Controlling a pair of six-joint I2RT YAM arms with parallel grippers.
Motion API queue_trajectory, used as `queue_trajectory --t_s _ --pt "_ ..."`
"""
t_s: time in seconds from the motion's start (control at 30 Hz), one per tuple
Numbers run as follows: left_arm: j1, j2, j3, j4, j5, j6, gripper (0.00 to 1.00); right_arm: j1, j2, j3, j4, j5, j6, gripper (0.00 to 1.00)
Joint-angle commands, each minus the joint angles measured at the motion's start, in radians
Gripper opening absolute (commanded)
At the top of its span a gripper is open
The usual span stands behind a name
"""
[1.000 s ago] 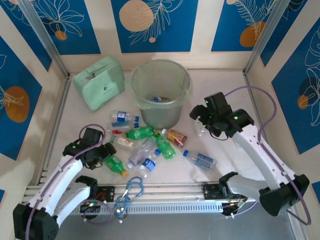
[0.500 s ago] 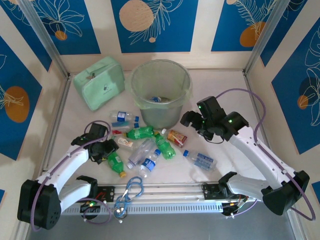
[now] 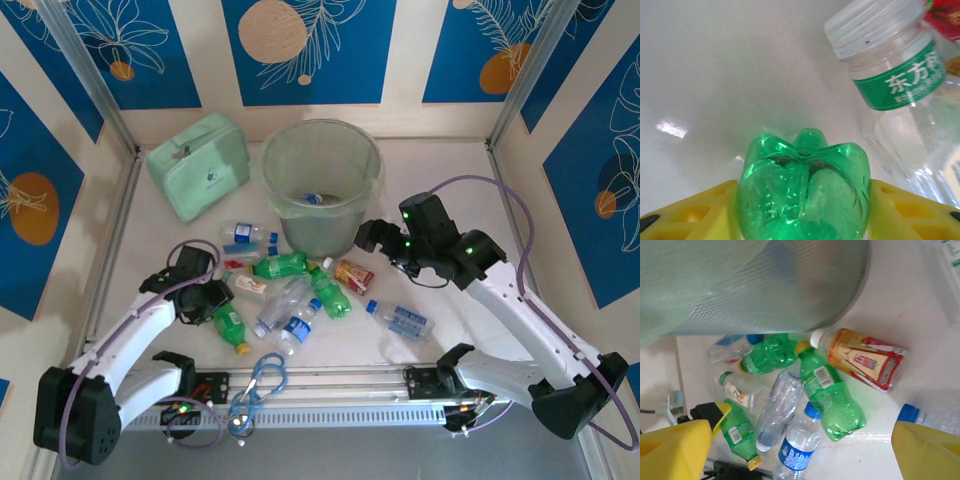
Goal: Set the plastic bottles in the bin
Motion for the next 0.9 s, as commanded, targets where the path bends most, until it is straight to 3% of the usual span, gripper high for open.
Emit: queue_trajectory --t_s 0.0,0.2,0.43,0.6,0.87 --pt "0.009 -0.075 0.079 -0.09 -0.051 0.022 0.51 0.048 -0.018 0.029 0.063 -0.06 -0.06 0.93" --pt "0.009 -0.161 0.214 -0.125 -0.036 -0.011 0.49 0.196 0.052 0.16 0.124 -0.103 -0.163 0.93" --pt "0.01 -0.221 0.371 0.081 0.06 -0.023 0.49 0.387 0.22 0.37 0.098 -0.083 -0.275 0.93" --pt "0.01 -0.176 0.43 0.276 0.197 -0.057 0.5 0.392 0.308 0.485 0.077 -0.121 -0.29 0.94" --pt "0.009 -0.108 0.36 0.81 0.45 -0.332 0.49 0.358 0.391 0.568 0.075 -0.168 -0.292 0.98"
